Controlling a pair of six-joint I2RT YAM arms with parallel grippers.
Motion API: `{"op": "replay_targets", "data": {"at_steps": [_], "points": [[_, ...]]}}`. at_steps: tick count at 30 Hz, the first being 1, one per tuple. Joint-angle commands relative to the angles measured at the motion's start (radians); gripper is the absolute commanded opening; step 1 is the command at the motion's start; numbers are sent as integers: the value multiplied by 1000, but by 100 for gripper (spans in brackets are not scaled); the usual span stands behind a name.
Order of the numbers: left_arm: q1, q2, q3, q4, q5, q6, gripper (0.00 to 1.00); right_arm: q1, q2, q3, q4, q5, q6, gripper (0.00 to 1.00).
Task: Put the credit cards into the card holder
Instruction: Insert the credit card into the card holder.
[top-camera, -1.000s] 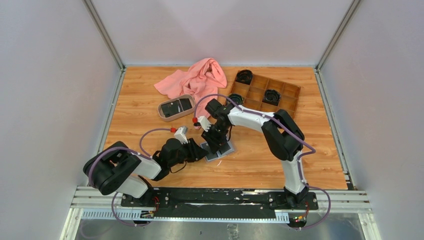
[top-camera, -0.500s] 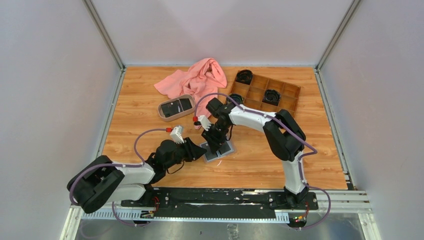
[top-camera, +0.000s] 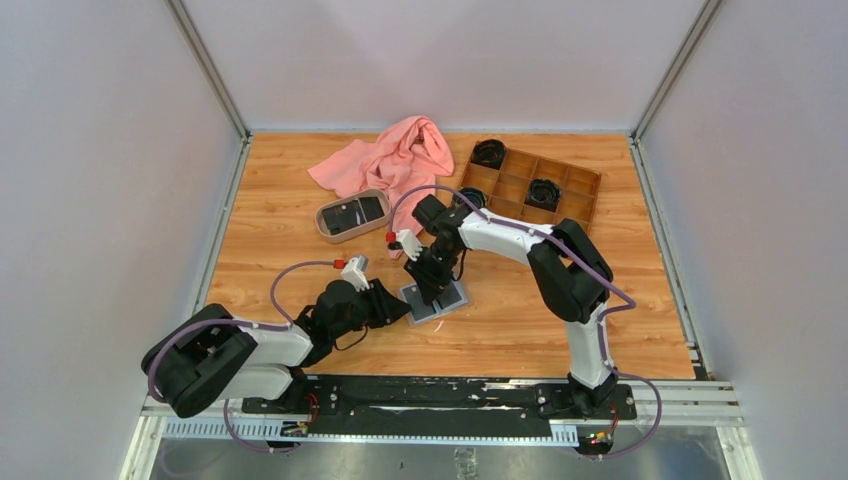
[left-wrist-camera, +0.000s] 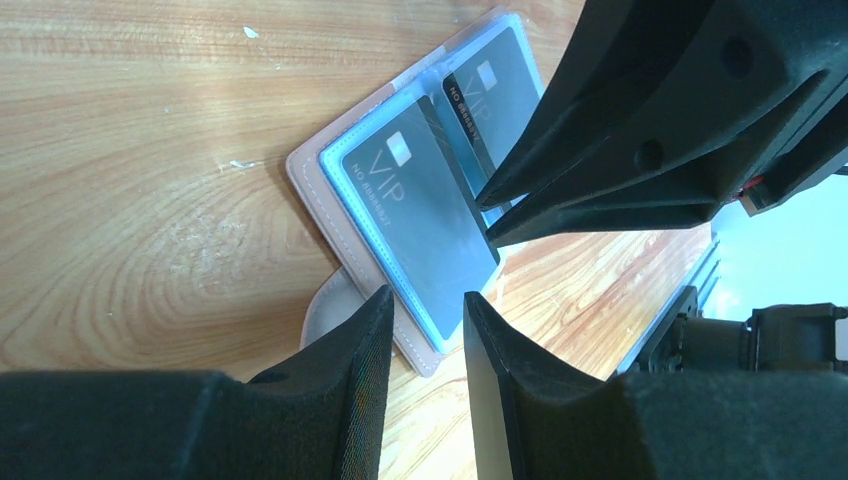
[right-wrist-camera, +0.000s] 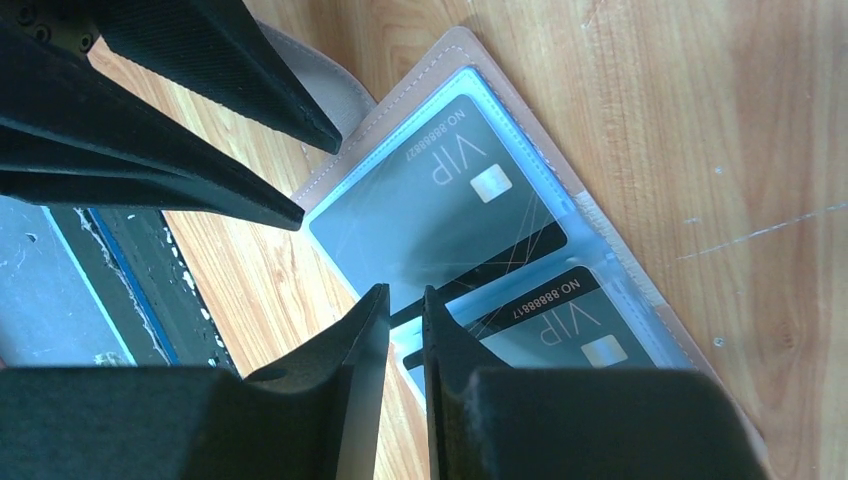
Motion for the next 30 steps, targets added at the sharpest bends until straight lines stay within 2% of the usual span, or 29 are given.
{"op": "replay_targets", "data": {"at_steps": [1,11,30], "points": [[6,13,8,0,-8,0,35,-9,38,-10,-22,37,7,19],[6,17,12,0,-10,-4,36,-22,90,5,-50,29,11,14],[6,10,23,1,-21,-11,29,-31,102,11,-63,10,10,13]]}}
